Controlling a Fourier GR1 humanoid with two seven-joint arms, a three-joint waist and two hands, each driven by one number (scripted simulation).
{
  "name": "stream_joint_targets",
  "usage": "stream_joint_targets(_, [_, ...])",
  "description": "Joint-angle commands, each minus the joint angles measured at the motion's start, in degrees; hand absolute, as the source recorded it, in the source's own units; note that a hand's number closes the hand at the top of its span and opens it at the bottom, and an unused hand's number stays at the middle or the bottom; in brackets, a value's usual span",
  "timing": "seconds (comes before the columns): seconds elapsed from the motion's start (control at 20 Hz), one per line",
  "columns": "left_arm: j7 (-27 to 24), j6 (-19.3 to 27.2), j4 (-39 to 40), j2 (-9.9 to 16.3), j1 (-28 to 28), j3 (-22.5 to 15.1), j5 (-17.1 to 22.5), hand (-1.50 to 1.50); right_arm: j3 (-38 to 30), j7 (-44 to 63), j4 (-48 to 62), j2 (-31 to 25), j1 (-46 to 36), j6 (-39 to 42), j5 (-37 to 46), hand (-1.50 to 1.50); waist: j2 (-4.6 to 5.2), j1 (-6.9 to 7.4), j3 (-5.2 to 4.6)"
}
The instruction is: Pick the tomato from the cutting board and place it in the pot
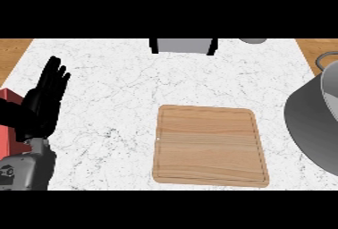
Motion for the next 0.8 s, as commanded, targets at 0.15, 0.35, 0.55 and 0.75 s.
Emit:
stream_joint_targets(0.15, [0.55, -0.47, -1.13, 0.21, 1.04, 0.15, 0.52, 0.00, -8.03, -7.89, 6.04, 5.68, -4.20, 2.15, -14.01, -1.50, 0.95, 0.65, 2.85])
stream_joint_targets(0.35, [2.32, 0.57, -1.56, -0.22, -0.10, -0.26, 0.02, 0.00, -13.02, -9.72, 8.23, 2.43, -4.11, 7.99, -20.62, -1.50, 0.81, -0.35, 2.74])
stream_joint_targets(0.55, [-1.54, -1.01, -0.77, 1.03, 2.89, 1.64, 0.76, 0.00, -18.27, -12.58, 12.55, -3.47, -2.10, 13.72, -25.56, -1.50, 0.94, -0.53, 2.65])
stream_joint_targets(0.75, [0.65, 0.63, -2.25, -0.17, 1.95, -0.67, -1.34, 0.00, -19.84, -15.29, 20.24, -10.50, -1.57, 21.07, -27.41, -1.50, 0.98, -0.35, 2.67])
